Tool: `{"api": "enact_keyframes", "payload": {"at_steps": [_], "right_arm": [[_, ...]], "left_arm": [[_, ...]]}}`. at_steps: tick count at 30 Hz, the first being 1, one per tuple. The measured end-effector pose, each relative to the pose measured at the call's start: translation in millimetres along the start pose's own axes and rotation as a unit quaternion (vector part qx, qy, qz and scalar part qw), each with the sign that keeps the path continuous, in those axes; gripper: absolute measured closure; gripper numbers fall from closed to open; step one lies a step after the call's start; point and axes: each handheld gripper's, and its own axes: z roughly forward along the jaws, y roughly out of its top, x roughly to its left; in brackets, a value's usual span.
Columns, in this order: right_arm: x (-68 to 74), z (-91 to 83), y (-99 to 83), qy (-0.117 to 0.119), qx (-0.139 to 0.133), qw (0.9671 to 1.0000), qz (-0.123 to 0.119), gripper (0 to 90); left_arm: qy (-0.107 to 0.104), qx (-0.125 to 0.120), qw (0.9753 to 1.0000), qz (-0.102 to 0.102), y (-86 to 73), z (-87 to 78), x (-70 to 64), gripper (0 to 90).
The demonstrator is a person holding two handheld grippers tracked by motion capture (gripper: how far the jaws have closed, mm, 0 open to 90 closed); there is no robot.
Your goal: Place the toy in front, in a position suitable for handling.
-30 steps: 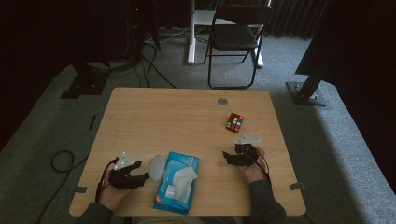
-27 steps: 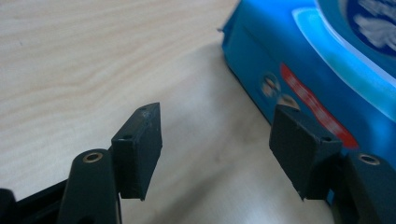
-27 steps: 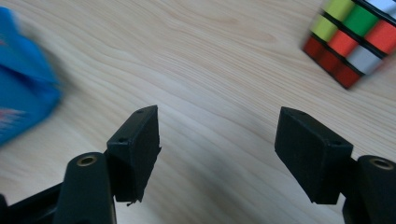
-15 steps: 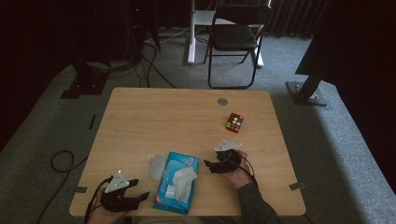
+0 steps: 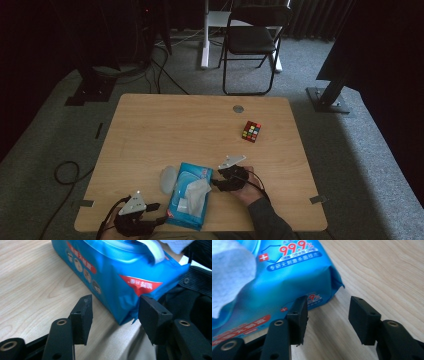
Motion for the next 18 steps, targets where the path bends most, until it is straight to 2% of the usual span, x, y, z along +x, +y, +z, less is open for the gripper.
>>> {"api": "enact_keyframes", "payload": {"at_steps": [3,9,15,18], "right_arm": [[1.4,0.2,0.0,0.005,0.004,0.9999,-0.009,54.3],[-0.3,1.6,2.6,0.022,0.005,0.9998,-0.001,57.9],[2.1,12.8,15.1,0.017,0.0,0.9998,0.0,59.1],[4.1,26.6,30.4,0.013,-0.004,0.9999,-0.003,59.6]], "left_arm": [[0.003,0.011,0.9998,0.016,-1.6,1.4,-6.4,44.6],[0.017,0.027,0.9991,0.028,5.5,16.5,-9.1,45.2],[0.014,0.017,0.9993,0.029,11.7,19.8,-7.5,43.1],[0.02,0.016,0.9994,0.023,12.5,20.3,-2.7,41.3]]}}
